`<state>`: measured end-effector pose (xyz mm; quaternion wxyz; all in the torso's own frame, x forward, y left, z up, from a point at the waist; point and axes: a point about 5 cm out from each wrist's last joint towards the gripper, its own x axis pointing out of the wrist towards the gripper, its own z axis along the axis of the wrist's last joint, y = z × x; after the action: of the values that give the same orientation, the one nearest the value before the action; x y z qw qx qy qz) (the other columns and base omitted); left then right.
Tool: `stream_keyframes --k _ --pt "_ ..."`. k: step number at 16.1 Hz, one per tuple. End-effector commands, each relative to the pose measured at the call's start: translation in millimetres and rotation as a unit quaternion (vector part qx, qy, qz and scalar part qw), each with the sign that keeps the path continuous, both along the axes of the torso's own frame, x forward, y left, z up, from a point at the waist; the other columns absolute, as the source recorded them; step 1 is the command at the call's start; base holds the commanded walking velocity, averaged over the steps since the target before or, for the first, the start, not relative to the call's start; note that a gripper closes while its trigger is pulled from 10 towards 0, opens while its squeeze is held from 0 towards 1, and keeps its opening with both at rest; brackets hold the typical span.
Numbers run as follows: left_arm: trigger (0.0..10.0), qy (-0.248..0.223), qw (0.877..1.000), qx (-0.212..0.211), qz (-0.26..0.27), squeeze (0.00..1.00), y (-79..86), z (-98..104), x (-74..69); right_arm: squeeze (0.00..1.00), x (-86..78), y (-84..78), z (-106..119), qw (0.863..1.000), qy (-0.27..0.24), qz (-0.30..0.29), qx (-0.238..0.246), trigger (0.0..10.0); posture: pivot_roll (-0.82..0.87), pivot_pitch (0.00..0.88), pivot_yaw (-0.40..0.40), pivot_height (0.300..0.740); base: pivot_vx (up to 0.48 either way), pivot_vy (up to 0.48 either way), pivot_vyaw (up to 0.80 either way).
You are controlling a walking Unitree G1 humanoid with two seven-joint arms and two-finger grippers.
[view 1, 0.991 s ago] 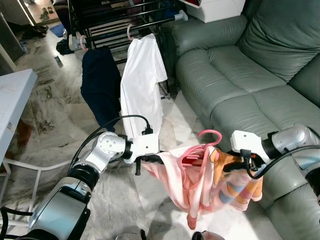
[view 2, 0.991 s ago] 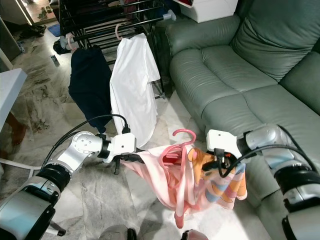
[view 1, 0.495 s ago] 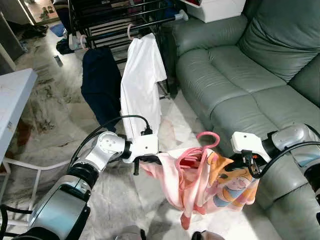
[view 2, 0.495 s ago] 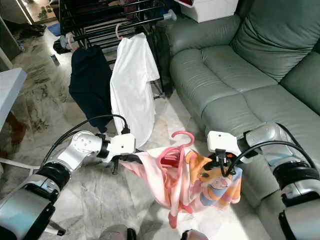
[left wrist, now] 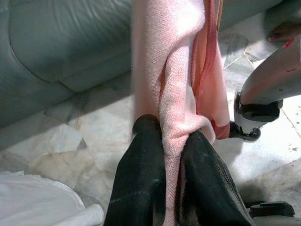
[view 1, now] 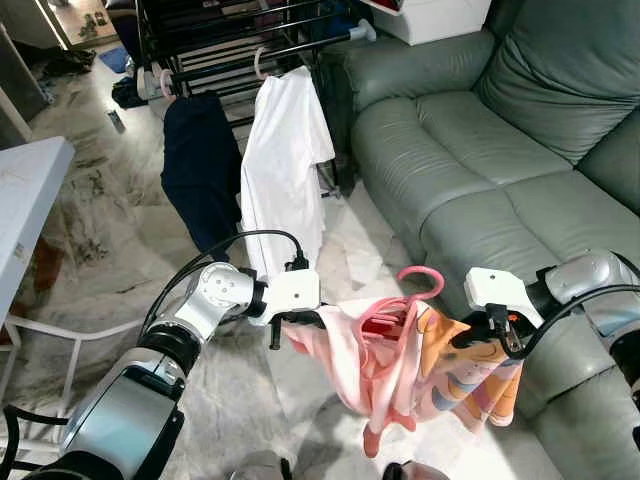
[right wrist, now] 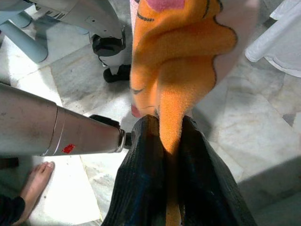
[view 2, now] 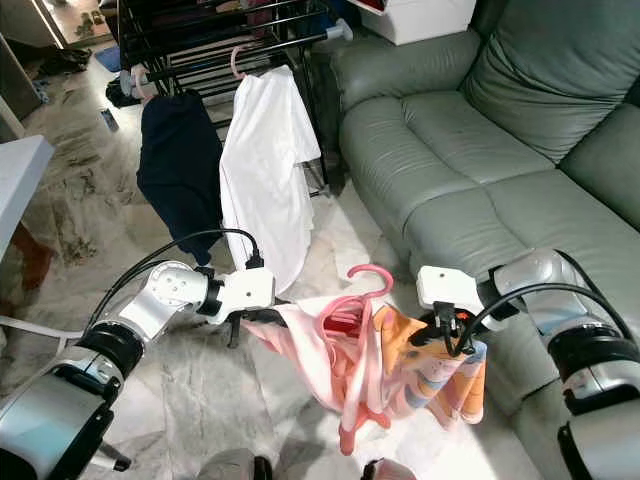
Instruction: Hang hanger
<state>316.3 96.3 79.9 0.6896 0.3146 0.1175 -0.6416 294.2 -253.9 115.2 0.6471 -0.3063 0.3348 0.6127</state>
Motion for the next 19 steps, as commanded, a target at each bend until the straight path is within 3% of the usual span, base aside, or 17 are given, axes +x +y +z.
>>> stream_keyframes --k 1,2,3,4,9,11,13,14,16,17,18,19 --pt "0.0 -0.019 1.000 -0.003 0.013 0.00 3.4 7 6.3 0.00 -1.1 0.9 2 1.000 -0.002 0.008 0.008 0.0 -0.10 0.040 0.068 0.740 0.000 0.000 0.00" --pt "0.0 -0.019 0.999 -0.004 0.029 0.00 4.1 7 8.7 0.00 -1.9 -0.9 2 1.000 -0.005 -0.002 0.013 0.0 -0.10 0.043 0.066 0.740 0.000 0.000 0.00" --pt "8.3 -0.015 0.999 -0.003 0.046 1.00 5.3 6 10.4 0.00 -3.8 -2.5 0 1.000 -0.004 -0.005 0.010 0.0 -0.10 0.045 0.066 0.740 0.000 0.000 0.00" --pt "10.0 -0.010 0.999 0.001 0.048 1.00 5.4 4 10.0 0.00 -6.4 -4.7 -3 1.000 -0.007 -0.008 0.003 0.0 -0.10 0.047 0.065 0.740 0.000 0.000 0.00" --pt "10.0 -0.053 0.996 -0.014 0.065 1.00 3.2 4 10.8 0.00 -13.0 -4.6 -19 0.996 -0.064 -0.070 0.004 0.0 -0.11 0.058 0.063 0.740 0.000 0.000 0.00" --pt "10.0 -0.134 0.987 0.012 0.091 1.00 7.6 9 18.6 0.00 -21.4 -8.3 -29 0.989 -0.084 -0.122 -0.012 0.0 -0.11 0.067 0.068 0.740 0.000 0.000 0.00" --pt "10.0 -0.144 0.984 -0.003 0.103 1.00 9.3 9 16.8 0.00 -23.4 -7.4 -38 0.974 -0.115 -0.198 -0.006 0.0 -0.11 0.071 0.070 0.740 0.000 0.000 0.00" --pt "10.0 -0.136 0.983 -0.029 0.120 1.00 10.9 6 12.6 0.00 -28.9 -2.6 -46 0.958 -0.127 -0.258 0.018 0.0 -0.12 0.076 0.072 0.740 0.000 0.000 0.00" --pt "10.0 -0.136 0.978 -0.051 0.150 1.00 13.5 1 9.4 0.00 -36.2 3.3 -54 0.939 -0.134 -0.314 0.039 0.0 -0.12 0.078 0.075 0.740 0.000 0.000 0.00" --pt "10.0 -0.135 0.968 -0.084 0.195 1.00 15.6 1 9.1 0.00 -36.1 3.5 -58 0.909 -0.155 -0.384 0.052 0.0 -0.12 0.078 0.080 0.740 0.000 0.000 0.00" --pt "10.0 -0.132 0.961 -0.106 0.216 1.00 16.4 2 8.7 0.00 -36.1 4.3 -59 0.894 -0.163 -0.413 0.058 0.0 -0.11 0.076 0.082 0.740 0.000 0.000 0.00" --pt "10.0 -0.135 0.953 -0.120 0.242 1.00 19.4 1 8.5 0.00 -35.9 6.0 -60 0.876 -0.174 -0.446 0.066 6.5 -0.11 0.072 0.081 0.740 0.000 0.000 0.00"
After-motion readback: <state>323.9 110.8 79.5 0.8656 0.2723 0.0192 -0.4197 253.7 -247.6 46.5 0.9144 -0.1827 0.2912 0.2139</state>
